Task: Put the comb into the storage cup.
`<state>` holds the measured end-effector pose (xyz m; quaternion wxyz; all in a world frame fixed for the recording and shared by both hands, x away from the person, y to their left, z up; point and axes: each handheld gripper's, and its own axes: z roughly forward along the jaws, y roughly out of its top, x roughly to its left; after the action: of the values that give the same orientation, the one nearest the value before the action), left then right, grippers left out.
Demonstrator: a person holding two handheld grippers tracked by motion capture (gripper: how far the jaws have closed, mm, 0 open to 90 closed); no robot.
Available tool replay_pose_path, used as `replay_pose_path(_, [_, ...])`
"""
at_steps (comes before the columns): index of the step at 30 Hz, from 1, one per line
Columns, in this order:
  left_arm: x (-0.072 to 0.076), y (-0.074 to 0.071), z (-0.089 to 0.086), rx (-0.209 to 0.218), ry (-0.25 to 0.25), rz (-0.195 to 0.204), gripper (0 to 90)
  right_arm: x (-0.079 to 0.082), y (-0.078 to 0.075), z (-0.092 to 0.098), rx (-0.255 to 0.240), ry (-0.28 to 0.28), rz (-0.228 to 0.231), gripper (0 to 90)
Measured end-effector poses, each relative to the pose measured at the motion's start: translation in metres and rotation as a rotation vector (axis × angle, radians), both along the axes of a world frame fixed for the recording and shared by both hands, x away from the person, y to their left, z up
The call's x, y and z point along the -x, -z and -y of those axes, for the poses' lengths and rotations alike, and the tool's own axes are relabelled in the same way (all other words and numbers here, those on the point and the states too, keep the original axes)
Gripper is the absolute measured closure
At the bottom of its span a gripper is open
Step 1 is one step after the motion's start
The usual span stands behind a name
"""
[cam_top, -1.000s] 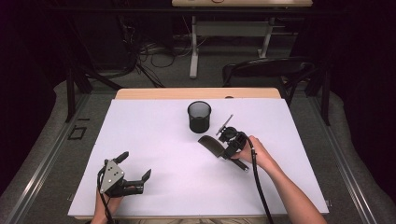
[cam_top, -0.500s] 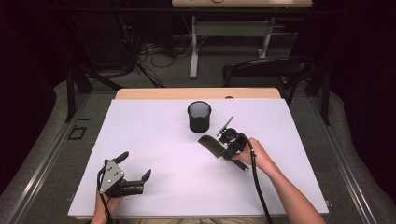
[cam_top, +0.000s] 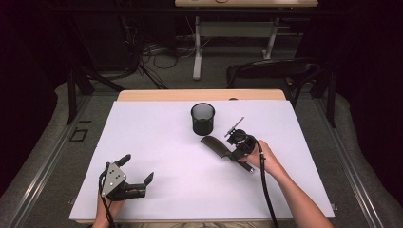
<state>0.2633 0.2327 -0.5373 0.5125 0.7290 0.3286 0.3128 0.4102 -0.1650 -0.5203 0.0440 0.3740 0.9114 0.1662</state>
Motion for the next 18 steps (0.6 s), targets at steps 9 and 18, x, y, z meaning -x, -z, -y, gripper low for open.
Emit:
replay_pose_path(9, [0.0, 0.0, 0.0, 0.0, -0.002, 0.0, 1.2, 0.006, -0.01, 0.014, -0.051, 0.006, 0.029, 72.7])
replay_pose_path(18, [0.0, 0.0, 0.0, 0.001, -0.002, 0.001, 1.2, 0.008, -0.018, 0.025, -0.107, 0.0, 0.071, 72.8])
